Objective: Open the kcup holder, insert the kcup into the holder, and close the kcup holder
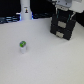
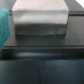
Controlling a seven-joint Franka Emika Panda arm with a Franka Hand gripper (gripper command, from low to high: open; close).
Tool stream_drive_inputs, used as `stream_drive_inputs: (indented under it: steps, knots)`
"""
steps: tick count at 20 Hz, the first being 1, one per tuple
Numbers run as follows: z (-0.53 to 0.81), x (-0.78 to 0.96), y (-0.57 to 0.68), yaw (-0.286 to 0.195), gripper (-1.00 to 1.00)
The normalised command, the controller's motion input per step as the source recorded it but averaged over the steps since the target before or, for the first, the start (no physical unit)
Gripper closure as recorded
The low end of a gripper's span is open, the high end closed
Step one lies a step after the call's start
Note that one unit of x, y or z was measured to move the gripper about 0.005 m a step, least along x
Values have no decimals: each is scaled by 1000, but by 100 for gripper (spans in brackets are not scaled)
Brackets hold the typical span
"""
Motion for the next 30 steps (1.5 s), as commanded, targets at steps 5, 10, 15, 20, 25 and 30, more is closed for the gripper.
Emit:
stream_drive_inputs:
  steps: [5,10,15,20,25,30]
  knots:
    - [-500,-323,27,-37,-100]
    - [-445,-319,-14,-51,-100]
    - [-131,-146,2,-24,100]
    - [-1,18,5,-6,100]
    - [8,267,13,-7,100]
    - [121,901,-86,-22,100]
